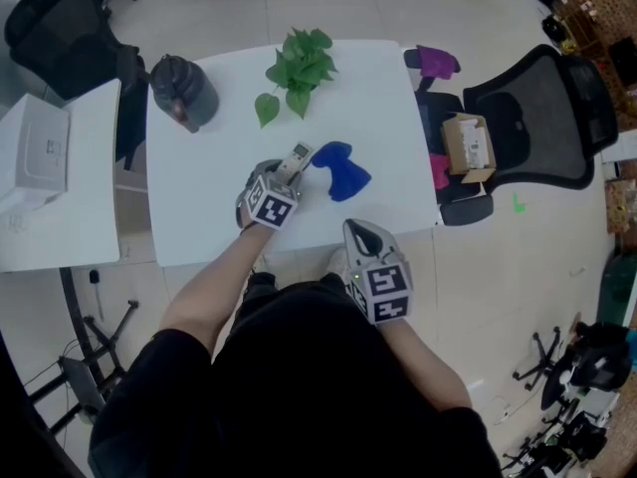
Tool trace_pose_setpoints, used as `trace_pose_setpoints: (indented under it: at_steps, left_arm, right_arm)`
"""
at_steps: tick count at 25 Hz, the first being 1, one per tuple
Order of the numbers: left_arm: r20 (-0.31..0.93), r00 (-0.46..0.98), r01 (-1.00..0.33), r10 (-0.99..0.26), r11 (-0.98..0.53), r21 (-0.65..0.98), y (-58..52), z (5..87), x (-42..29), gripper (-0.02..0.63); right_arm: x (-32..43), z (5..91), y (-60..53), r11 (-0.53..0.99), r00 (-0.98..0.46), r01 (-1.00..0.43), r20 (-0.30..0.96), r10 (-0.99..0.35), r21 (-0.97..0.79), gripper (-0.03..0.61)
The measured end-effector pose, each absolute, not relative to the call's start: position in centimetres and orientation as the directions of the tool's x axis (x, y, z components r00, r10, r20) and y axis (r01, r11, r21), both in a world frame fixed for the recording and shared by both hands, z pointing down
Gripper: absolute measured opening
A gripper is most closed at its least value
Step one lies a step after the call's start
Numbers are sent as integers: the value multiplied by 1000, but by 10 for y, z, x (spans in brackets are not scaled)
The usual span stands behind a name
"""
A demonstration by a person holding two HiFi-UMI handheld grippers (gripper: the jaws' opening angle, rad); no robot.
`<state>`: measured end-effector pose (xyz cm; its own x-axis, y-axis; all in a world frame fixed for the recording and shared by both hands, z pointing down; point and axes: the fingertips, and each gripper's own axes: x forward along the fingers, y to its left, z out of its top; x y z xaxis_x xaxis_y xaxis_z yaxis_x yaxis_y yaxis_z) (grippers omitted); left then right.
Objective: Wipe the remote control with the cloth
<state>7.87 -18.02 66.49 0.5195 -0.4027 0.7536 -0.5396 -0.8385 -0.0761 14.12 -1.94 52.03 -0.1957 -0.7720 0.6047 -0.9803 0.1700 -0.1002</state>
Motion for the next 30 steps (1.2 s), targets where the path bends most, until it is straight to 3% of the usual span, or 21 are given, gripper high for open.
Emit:
trace_pose_setpoints:
  at_steps: [16, 29, 30]
  left_arm:
    - [558, 641, -561, -527, -818, -127, -130, 530, 18, 201]
    - [484, 653, -568, -583, -799, -198, -120, 479, 1, 201]
    - [480, 653, -566, -585, -799, -205, -119, 476, 0, 201]
  right_arm:
    - [127, 519, -54, 226, -243, -969, 565, -789, -101, 9]
    - [133, 524, -80, 235, -228, -970, 571, -789, -63, 11]
    - [140, 529, -85, 230, -216, -972, 582, -784, -51, 32]
